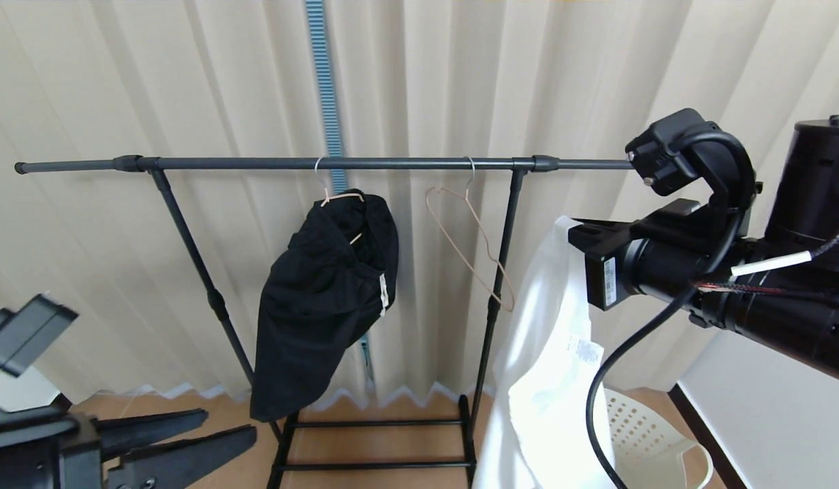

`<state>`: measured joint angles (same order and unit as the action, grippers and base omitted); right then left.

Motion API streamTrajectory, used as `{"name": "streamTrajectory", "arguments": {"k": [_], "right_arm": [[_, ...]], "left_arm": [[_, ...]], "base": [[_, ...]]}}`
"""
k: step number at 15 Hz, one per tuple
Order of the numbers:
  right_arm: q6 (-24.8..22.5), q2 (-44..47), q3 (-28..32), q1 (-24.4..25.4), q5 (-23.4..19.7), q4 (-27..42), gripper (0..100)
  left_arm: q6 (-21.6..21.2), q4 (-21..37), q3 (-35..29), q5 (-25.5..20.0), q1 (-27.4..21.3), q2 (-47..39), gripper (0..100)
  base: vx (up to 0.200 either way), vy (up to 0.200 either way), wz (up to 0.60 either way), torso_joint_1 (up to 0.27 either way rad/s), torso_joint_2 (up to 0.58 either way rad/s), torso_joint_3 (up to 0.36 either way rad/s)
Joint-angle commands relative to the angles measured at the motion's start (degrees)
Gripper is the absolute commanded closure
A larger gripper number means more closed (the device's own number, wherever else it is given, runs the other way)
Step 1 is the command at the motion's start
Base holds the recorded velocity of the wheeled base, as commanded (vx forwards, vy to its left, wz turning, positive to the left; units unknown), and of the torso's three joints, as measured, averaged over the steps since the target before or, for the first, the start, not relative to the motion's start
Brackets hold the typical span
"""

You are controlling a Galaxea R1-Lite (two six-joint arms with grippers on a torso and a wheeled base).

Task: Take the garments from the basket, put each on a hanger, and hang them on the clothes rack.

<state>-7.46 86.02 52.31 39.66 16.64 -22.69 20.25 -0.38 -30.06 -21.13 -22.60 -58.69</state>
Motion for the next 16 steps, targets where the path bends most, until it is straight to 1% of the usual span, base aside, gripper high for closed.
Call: {"name": "streamTrajectory", "arguments": {"k": [1, 4, 5, 6, 7, 9, 12, 15, 16], "right_arm": [[-0.01, 3.19, 2.36, 0.33, -0.03, 0.01, 100], [0.08, 6.09, 4.91, 2.88, 0.15, 0.01, 100], [0.08, 7.24, 5.96, 4.11, 0.94, 0.01, 100], [0.08, 7.5, 6.31, 4.47, 1.29, 0.01, 100], [0.17, 8.47, 7.28, 5.61, 1.55, -0.08, 100], [0.96, 9.96, 8.6, 7.37, 1.47, -0.25, 100], [1.75, 12.33, 9.92, 9.3, 2.7, -3.07, 100], [1.75, 12.77, 9.92, 9.74, 3.22, -3.68, 100], [1.75, 12.33, 9.65, 9.74, 3.31, -3.68, 100]], "left_arm": [[1.81, -0.06, -5.62, -0.06, -4.91, -13.65, 0], [1.81, -1.03, -10.54, 0.56, -7.72, -21.56, 0], [1.81, -1.03, -13.36, 2.85, -9.74, -25.78, 0], [1.81, -1.03, -14.06, 3.55, -10.45, -26.92, 0], [1.72, -1.12, -16.08, 5.39, -12.03, -30.7, 0], [2.08, -1.12, -19.6, 7.33, -13.87, -36.32, 0], [2.78, -1.12, -23.81, 7.59, -15.54, -40.63, 0], [2.95, -1.29, -25.48, 7.77, -17.3, -42.83, 0], [3.83, -2.08, -26.28, 7.85, -17.48, -43.88, 0]], "base": [[0.0, 0.0, 0.0, 0.0, 0.0, 0.0], [0.0, 0.0, 0.0, 0.0, 0.0, 0.0], [0.0, 0.0, 0.0, 0.0, 0.0, 0.0], [0.0, 0.0, 0.0, 0.0, 0.0, 0.0], [0.0, 0.0, 0.0, 0.0, 0.0, 0.0], [0.0, 0.0, 0.0, 0.0, 0.0, 0.0], [0.0, 0.0, 0.0, 0.0, 0.0, 0.0], [0.0, 0.0, 0.0, 0.0, 0.0, 0.0], [0.0, 0.0, 0.0, 0.0, 0.0, 0.0]]}}
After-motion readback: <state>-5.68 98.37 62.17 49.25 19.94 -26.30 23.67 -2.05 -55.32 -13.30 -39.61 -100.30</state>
